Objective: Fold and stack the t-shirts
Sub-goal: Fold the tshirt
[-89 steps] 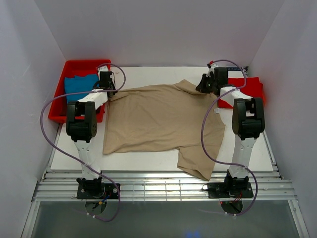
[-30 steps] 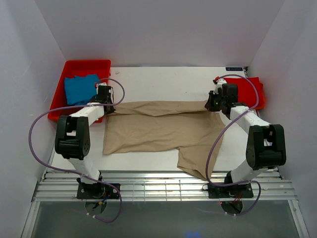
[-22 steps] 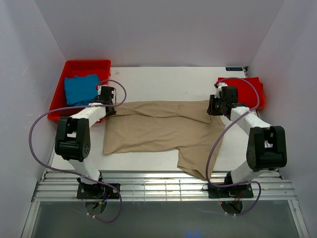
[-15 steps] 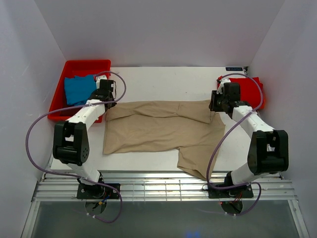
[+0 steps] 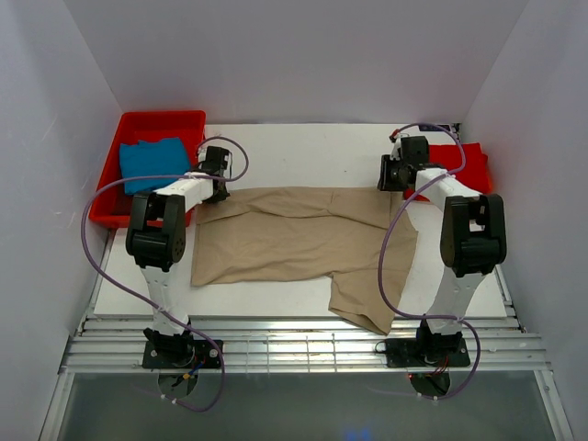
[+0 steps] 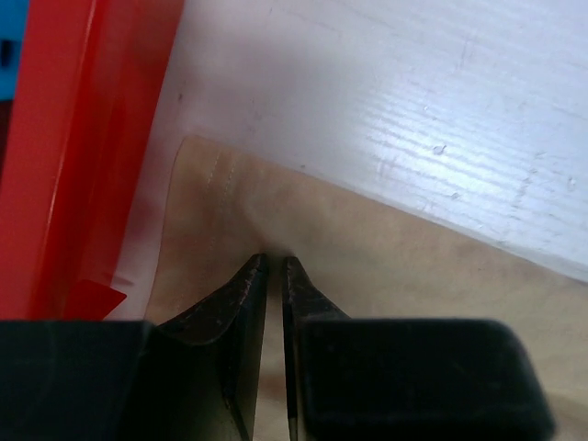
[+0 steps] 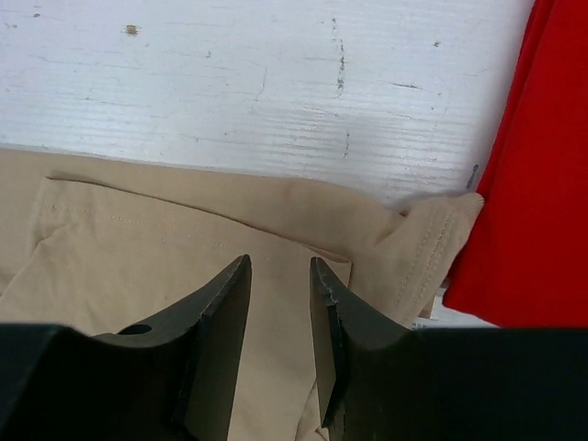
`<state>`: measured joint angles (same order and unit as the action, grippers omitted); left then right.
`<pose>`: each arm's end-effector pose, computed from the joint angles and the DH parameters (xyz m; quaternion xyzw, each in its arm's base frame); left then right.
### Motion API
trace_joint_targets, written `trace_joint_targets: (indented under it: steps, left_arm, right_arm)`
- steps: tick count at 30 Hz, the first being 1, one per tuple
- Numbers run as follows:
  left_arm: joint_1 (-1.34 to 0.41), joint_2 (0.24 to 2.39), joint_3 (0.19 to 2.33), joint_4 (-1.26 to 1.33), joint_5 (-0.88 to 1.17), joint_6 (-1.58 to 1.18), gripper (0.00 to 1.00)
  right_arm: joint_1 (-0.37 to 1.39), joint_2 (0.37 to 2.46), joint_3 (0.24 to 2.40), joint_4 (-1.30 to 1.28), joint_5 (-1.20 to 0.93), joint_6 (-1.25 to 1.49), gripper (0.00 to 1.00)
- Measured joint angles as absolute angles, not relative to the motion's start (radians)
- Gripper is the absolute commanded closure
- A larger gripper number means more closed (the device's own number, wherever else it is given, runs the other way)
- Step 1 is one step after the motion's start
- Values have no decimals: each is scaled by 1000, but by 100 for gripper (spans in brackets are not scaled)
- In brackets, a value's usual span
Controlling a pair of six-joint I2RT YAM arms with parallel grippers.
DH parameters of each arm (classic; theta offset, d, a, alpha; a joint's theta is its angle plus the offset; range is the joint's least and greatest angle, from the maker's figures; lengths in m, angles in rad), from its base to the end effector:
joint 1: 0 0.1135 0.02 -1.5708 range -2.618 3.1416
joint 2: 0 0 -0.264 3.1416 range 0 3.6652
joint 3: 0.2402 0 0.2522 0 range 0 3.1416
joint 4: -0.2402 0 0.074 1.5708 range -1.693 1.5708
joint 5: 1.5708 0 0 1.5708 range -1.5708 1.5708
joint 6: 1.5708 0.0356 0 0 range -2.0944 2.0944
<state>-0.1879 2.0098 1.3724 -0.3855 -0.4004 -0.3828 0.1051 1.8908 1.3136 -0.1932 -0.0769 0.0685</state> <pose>0.4156 -0.0649 0.1638 -0.1453 0.9338 0.1091 0.3083 0.4170 0.0467 0.2045 -0.0318 0.9199 0.0690 0.3848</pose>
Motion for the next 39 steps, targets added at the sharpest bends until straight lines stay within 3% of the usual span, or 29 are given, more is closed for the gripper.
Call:
trace_joint_targets:
  steps: [29, 38, 39]
  left_arm:
    - [-188, 2003, 1349, -408, -421, -391, 76]
    - [-188, 1997, 1338, -407, -430, -382, 76]
    - [-188, 1996, 1336, -407, -431, -381, 76]
  right_arm:
    - [105, 1963, 1328, -272, 31, 41, 64]
    - [105, 1980, 1353, -282, 31, 34, 75]
    - [105, 1980, 1354, -283, 32, 32, 80]
